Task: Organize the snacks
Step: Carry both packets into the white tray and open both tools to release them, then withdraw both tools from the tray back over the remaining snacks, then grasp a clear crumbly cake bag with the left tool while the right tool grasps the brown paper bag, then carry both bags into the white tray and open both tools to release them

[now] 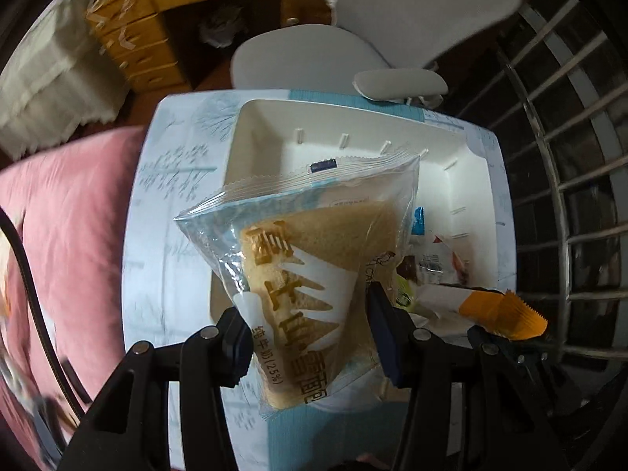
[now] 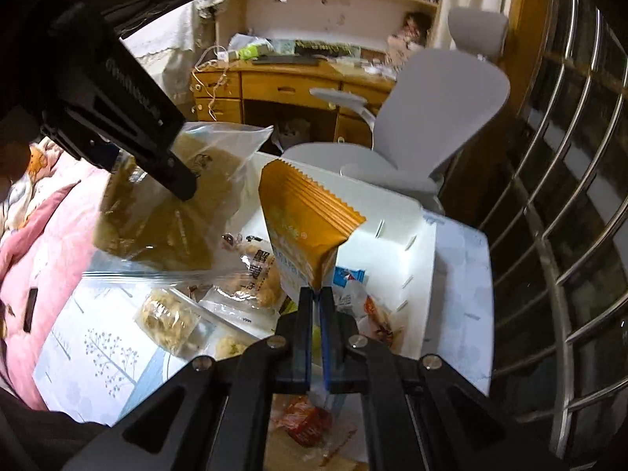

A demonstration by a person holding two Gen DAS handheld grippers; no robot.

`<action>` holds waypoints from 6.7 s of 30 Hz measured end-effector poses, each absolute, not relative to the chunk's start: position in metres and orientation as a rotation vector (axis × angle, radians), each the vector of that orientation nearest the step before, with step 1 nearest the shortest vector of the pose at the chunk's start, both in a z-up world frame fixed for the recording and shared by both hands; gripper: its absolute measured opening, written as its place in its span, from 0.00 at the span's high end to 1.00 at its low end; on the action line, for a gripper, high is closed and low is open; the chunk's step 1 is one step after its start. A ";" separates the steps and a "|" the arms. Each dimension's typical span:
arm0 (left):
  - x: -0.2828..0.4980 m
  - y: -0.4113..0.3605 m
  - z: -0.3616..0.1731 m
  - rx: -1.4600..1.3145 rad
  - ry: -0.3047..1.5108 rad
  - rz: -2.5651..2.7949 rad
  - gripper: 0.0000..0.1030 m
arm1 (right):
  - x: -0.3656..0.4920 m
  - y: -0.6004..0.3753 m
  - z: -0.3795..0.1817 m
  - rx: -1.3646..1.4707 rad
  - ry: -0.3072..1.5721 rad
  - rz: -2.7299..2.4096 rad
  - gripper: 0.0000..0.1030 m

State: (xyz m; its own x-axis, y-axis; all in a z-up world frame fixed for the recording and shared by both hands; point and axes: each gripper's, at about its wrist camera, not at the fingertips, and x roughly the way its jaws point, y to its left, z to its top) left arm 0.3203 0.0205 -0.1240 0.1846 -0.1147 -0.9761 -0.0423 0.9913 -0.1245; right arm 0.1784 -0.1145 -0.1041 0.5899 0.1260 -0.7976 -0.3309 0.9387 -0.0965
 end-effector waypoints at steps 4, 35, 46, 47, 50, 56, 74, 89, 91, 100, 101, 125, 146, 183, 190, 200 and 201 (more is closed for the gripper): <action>0.334 0.014 -0.146 -0.093 1.384 -0.107 0.49 | 0.190 -0.116 -0.121 -0.160 0.972 0.266 0.97; 0.232 0.018 -0.085 -0.162 1.316 -0.178 0.24 | 0.135 -0.190 -0.089 0.142 1.048 0.184 0.63; 0.175 0.015 -0.091 -0.170 1.320 -0.202 0.23 | 0.094 -0.210 -0.098 0.237 1.118 0.176 0.55; 0.171 0.015 -0.094 -0.169 1.324 -0.203 0.23 | 0.090 -0.212 -0.100 0.253 1.127 0.168 0.55; 0.163 0.014 -0.105 -0.169 1.332 -0.223 0.23 | 0.083 -0.219 -0.106 0.295 1.152 0.143 0.54; 0.153 0.007 -0.127 -0.126 1.300 -0.273 0.23 | 0.066 -0.235 -0.128 0.422 1.235 0.070 0.51; 0.156 -0.019 -0.188 0.156 1.135 -0.552 0.23 | 0.045 -0.242 -0.199 0.930 1.442 -0.202 0.45; 0.191 -0.019 -0.257 -0.039 1.210 -0.414 0.12 | 0.034 -0.250 -0.252 1.462 1.320 -0.693 0.34; 0.196 -0.020 -0.266 -0.088 1.248 -0.398 0.12 | 0.034 -0.251 -0.254 1.485 1.298 -0.742 0.33; 0.206 -0.039 -0.280 -0.137 1.304 -0.339 0.11 | 0.035 -0.255 -0.260 1.567 1.226 -0.934 0.26; 0.207 -0.041 -0.280 -0.143 1.309 -0.334 0.10 | 0.036 -0.256 -0.261 1.570 1.222 -0.950 0.26; 0.270 -0.085 -0.310 -0.119 1.405 -0.110 0.08 | 0.107 -0.277 -0.262 1.471 1.362 -1.184 0.40; 0.239 -0.059 -0.287 -0.051 1.490 -0.044 0.23 | 0.119 -0.286 -0.250 1.293 1.495 -0.943 0.49; 0.215 0.033 -0.114 -0.017 1.426 -0.199 0.23 | 0.150 -0.221 -0.116 0.835 1.334 -0.277 0.49; 0.246 0.049 -0.108 -0.065 1.369 -0.213 0.23 | 0.178 -0.205 -0.104 0.781 1.217 -0.174 0.49; 0.286 0.064 -0.142 -0.209 1.277 -0.214 0.23 | 0.221 -0.190 -0.112 0.687 1.014 -0.039 0.48; 0.288 0.064 -0.146 -0.217 1.258 -0.210 0.23 | 0.225 -0.190 -0.115 0.679 0.999 -0.031 0.48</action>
